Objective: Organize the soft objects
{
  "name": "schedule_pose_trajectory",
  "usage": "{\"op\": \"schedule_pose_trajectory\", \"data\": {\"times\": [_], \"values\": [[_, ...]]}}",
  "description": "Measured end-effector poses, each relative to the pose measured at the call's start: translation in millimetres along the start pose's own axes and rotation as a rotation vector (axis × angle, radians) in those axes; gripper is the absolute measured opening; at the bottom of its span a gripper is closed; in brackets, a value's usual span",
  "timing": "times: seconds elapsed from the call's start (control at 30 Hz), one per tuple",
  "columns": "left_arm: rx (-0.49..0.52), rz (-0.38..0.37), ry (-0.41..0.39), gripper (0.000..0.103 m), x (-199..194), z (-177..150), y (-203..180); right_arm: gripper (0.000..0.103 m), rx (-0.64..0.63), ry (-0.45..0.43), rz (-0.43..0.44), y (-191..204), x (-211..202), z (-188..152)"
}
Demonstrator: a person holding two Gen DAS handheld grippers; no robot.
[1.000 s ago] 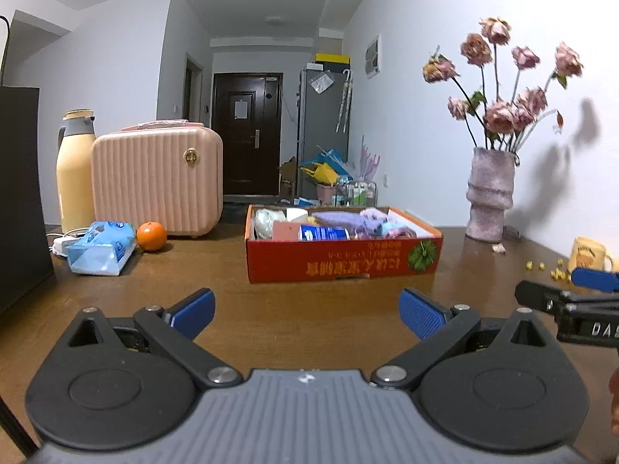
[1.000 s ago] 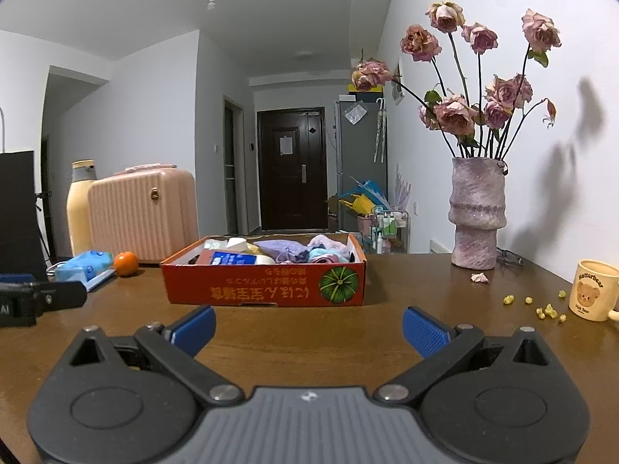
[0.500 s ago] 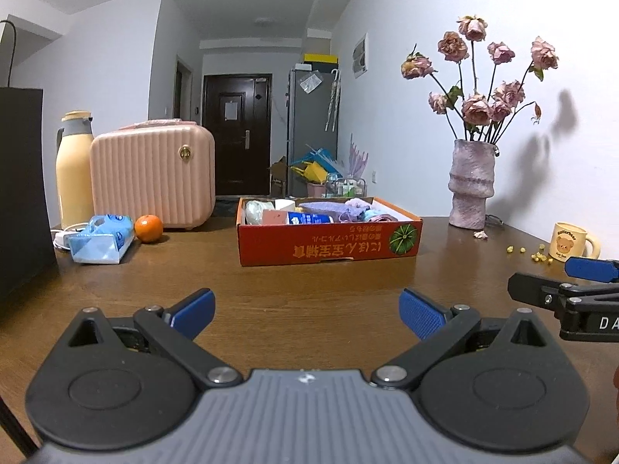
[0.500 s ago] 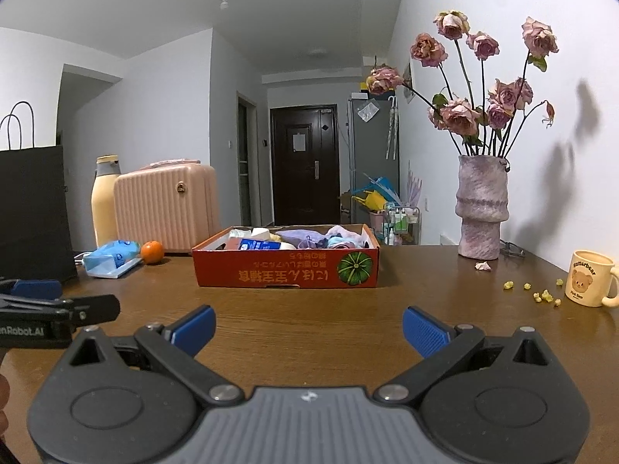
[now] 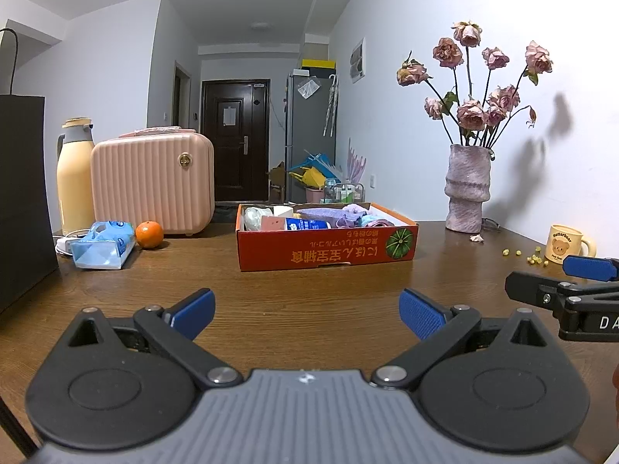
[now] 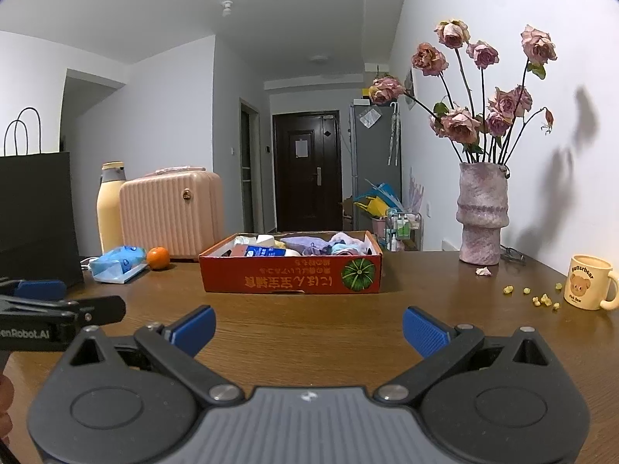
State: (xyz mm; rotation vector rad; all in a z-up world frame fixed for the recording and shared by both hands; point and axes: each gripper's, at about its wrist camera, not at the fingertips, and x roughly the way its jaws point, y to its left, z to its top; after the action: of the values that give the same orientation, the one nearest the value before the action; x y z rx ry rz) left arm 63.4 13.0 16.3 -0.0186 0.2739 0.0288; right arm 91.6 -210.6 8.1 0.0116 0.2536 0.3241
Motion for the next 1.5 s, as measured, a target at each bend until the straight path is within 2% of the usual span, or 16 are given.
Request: {"op": "schedule_pose_trajectory", "data": {"times": [1.5], "values": [[-0.001,-0.005,-0.006,0.103,-4.5,-0.8,1.0,0.103,-0.003,-0.003,-0.001,1.5,-1.3,0.4]]}}
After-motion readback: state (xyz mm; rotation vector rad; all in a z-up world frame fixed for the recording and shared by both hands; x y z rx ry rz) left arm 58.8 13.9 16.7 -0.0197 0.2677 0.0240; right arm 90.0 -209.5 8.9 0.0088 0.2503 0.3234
